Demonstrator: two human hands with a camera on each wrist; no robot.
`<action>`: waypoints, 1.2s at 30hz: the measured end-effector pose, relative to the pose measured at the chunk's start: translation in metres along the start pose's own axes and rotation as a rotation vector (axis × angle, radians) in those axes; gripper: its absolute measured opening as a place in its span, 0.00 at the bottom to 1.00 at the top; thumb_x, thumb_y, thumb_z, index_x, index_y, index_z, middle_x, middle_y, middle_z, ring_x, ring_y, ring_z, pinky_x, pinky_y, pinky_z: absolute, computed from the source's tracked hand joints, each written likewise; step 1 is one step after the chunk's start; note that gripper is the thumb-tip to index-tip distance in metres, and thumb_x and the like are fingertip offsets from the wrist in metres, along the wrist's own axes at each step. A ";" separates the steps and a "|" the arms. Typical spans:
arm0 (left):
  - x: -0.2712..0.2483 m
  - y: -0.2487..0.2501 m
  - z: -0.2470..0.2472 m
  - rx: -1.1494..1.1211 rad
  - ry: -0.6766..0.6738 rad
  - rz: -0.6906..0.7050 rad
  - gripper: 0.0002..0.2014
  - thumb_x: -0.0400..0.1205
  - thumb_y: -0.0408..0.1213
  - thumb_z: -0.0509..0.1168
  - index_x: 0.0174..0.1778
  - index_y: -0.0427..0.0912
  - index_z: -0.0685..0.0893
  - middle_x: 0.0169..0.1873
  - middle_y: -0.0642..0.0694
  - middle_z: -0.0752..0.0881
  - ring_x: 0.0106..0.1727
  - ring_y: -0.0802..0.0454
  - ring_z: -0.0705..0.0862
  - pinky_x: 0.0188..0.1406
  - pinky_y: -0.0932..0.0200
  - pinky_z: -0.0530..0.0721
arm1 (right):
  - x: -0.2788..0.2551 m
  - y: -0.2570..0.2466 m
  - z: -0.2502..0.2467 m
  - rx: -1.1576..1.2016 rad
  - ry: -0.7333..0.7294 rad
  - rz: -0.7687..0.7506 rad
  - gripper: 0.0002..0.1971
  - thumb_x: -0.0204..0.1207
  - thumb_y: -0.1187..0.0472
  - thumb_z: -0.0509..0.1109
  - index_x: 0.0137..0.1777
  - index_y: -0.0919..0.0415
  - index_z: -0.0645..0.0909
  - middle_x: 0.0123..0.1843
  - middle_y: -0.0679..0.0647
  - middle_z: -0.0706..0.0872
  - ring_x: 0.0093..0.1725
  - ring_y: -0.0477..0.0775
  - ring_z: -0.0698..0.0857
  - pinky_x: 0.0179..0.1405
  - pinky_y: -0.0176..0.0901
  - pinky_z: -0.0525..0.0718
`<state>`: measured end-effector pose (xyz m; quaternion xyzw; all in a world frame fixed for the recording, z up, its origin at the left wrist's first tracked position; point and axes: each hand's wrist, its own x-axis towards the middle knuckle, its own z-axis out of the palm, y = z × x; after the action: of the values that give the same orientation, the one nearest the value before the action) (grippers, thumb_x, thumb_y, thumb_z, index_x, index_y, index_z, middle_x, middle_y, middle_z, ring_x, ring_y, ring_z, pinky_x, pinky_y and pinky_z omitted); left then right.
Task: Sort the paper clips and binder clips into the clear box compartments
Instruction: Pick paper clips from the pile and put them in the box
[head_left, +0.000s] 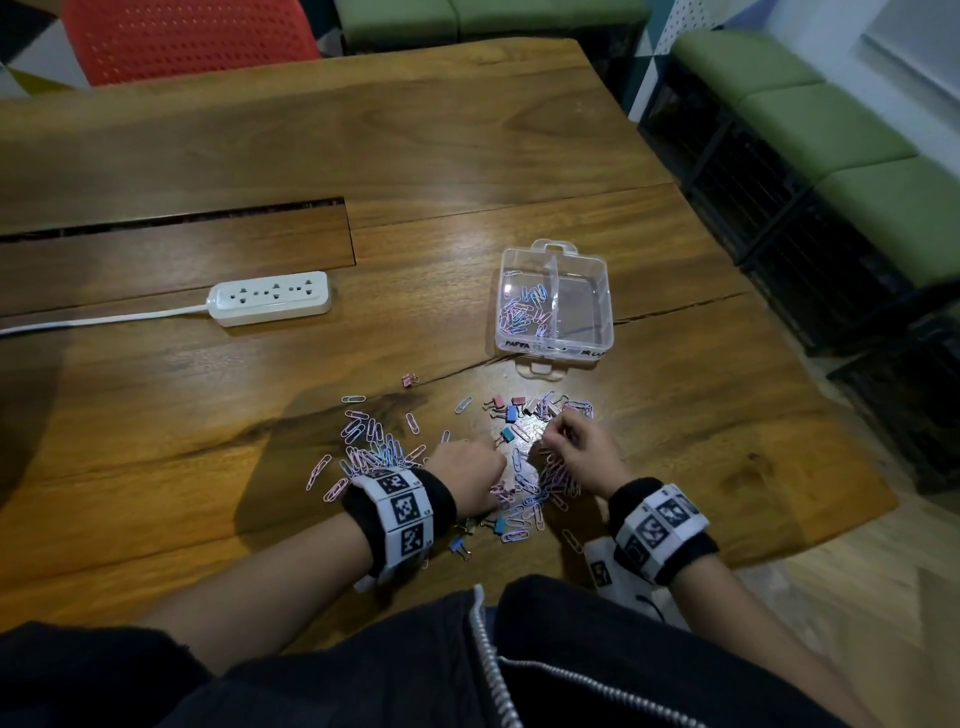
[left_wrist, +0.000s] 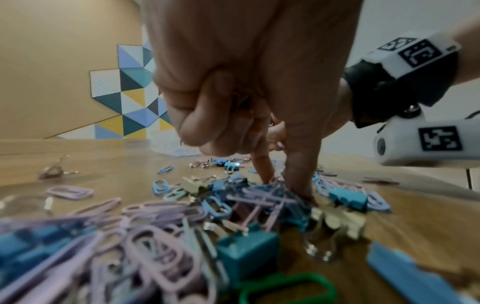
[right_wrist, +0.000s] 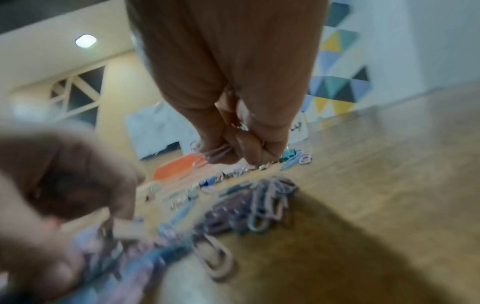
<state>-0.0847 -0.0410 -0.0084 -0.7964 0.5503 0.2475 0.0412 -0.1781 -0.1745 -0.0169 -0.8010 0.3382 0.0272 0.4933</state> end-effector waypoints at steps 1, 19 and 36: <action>0.000 -0.001 0.000 -0.003 0.008 0.002 0.14 0.81 0.44 0.62 0.55 0.37 0.80 0.55 0.41 0.80 0.54 0.45 0.82 0.46 0.56 0.79 | -0.002 -0.001 -0.004 0.120 -0.009 0.015 0.10 0.78 0.66 0.62 0.35 0.56 0.73 0.36 0.48 0.78 0.36 0.45 0.76 0.37 0.33 0.75; 0.006 -0.034 -0.016 -0.815 0.028 -0.173 0.18 0.86 0.35 0.49 0.29 0.47 0.69 0.30 0.51 0.72 0.29 0.58 0.69 0.28 0.65 0.66 | -0.023 0.010 -0.002 0.449 -0.142 0.227 0.15 0.68 0.51 0.69 0.28 0.56 0.69 0.27 0.52 0.74 0.24 0.47 0.74 0.26 0.34 0.76; 0.000 -0.009 -0.019 -0.950 -0.137 -0.131 0.16 0.86 0.38 0.51 0.33 0.44 0.74 0.28 0.48 0.74 0.24 0.58 0.71 0.22 0.67 0.69 | -0.024 0.007 0.017 -0.699 -0.136 -0.146 0.11 0.79 0.52 0.61 0.49 0.60 0.76 0.50 0.54 0.81 0.46 0.51 0.77 0.51 0.42 0.79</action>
<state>-0.0696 -0.0436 0.0063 -0.7420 0.3212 0.5200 -0.2755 -0.1953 -0.1505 -0.0219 -0.9396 0.2169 0.1588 0.2118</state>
